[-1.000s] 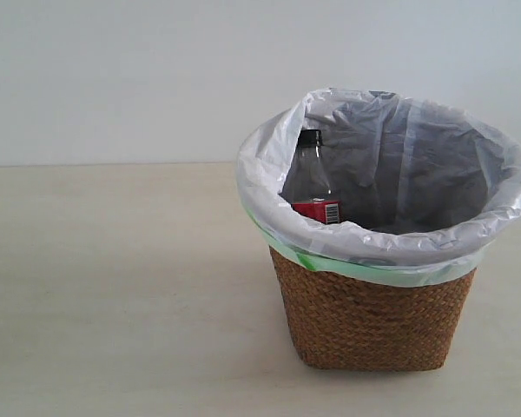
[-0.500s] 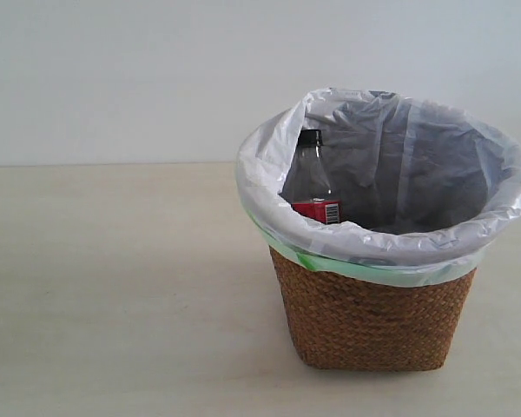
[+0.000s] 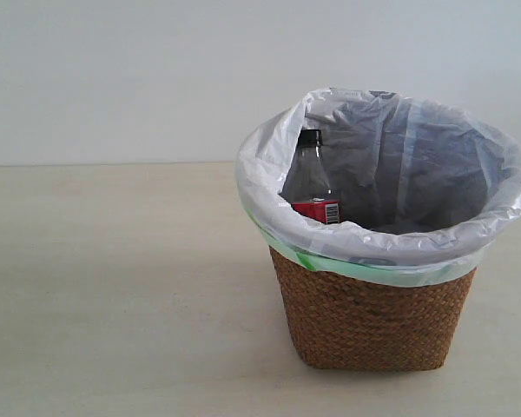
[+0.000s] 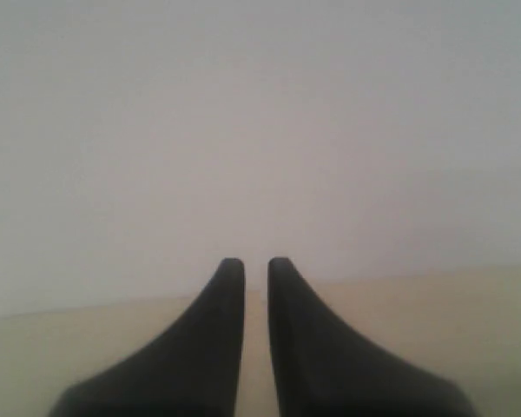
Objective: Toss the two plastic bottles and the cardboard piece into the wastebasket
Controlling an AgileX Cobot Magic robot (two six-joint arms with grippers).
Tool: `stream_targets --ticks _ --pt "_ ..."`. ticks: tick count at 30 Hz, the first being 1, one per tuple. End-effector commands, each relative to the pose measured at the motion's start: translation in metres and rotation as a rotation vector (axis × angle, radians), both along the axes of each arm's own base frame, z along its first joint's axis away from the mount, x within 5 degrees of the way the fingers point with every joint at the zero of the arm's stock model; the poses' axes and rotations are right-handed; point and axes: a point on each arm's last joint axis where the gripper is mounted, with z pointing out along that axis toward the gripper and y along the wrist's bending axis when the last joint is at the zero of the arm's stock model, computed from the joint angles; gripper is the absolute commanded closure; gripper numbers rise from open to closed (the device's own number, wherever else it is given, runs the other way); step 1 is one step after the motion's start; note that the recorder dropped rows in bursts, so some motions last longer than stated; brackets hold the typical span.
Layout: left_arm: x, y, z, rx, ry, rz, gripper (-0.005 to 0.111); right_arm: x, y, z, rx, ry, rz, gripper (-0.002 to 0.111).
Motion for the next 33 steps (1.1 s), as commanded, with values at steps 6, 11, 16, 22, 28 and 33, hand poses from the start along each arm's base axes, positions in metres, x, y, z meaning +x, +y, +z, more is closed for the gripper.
stream_targets --ticks 6,11,16,22,28,33 --pt "-0.001 0.0 -0.033 0.069 0.343 -0.001 0.097 0.0 0.0 0.001 -0.003 -0.013 -0.005 0.108" --pt "-0.001 0.001 -0.033 0.034 0.345 0.015 0.097 0.0 0.0 0.001 -0.003 -0.013 -0.005 0.108" --pt "-0.001 0.001 -0.033 0.032 0.345 0.021 0.097 0.0 0.0 0.001 -0.003 -0.013 -0.005 0.108" --pt "-0.001 0.001 -0.033 0.032 0.345 0.021 0.097 0.0 0.0 0.001 -0.003 -0.013 -0.005 0.108" --pt "-0.001 0.001 -0.033 0.032 0.345 0.021 0.097 0.0 0.0 0.001 -0.003 -0.013 -0.005 0.108" --pt "-0.001 0.001 -0.033 0.032 0.345 0.021 0.097 0.0 0.0 0.001 -0.003 -0.013 -0.005 0.108"
